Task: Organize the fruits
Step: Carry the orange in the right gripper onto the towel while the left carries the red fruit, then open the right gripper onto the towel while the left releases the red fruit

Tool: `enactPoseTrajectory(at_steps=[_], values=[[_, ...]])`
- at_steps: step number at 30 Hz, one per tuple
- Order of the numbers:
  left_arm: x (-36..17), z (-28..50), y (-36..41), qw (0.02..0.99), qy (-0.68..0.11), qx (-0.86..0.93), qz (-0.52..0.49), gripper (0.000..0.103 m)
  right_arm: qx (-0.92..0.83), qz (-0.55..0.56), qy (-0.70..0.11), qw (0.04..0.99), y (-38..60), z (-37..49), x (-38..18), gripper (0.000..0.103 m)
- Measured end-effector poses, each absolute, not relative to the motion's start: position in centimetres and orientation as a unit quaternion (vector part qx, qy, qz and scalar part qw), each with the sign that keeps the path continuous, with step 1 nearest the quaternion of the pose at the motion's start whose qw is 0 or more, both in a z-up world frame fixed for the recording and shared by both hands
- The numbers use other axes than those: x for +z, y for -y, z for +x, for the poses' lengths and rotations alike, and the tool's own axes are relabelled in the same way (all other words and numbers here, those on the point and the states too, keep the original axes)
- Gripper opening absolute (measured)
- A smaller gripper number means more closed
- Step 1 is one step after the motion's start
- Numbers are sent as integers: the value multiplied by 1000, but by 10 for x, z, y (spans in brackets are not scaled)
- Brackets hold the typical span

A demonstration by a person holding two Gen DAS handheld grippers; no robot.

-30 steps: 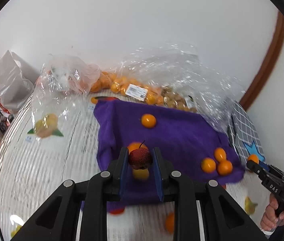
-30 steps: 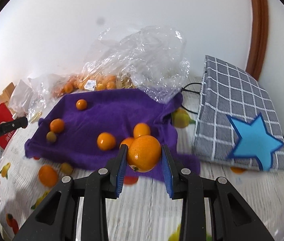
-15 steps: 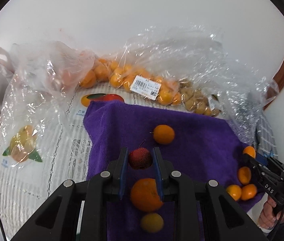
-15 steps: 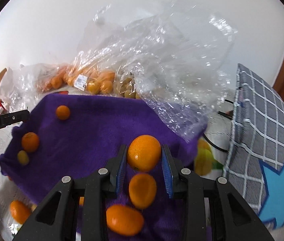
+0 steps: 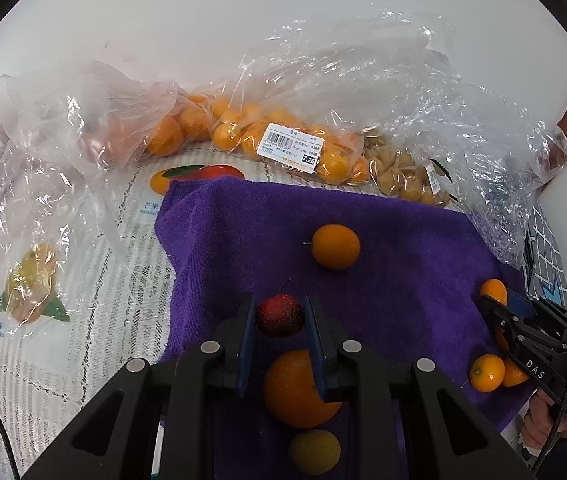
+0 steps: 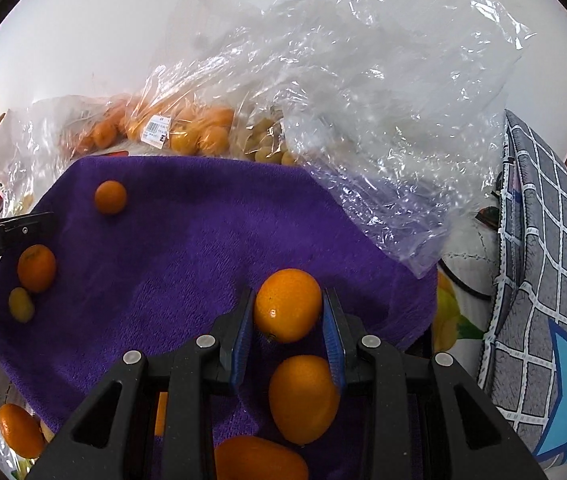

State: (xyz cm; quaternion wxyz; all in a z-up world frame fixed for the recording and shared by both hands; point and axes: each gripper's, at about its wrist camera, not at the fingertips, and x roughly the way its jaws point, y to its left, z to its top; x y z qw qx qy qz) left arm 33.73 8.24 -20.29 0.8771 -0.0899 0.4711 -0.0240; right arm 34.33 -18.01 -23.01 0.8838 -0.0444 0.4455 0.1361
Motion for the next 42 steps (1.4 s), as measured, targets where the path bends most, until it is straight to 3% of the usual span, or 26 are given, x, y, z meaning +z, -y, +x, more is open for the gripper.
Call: enactPoseTrajectory(at_steps=[15,20,28,32,42], values=[[-205,336,-76,877,-473,-36,-77,23,132,-42,-441,887,183,338,-229,34],[-190,330,-73,883,-458,-55,-85,28,120,-28,-423,898,188,325,-209,40],[-153,297,-66,903,-415,-66,-93,32,96,-10,-397,913,198,277,-172,42],[-151,275,-65,903,-415,-66,-94,33,82,-18,-377,922,199,246,-156,48],[-148,219,-76,909,-408,-42,-71,33,80,-12,-369,926,195,191,-147,49]])
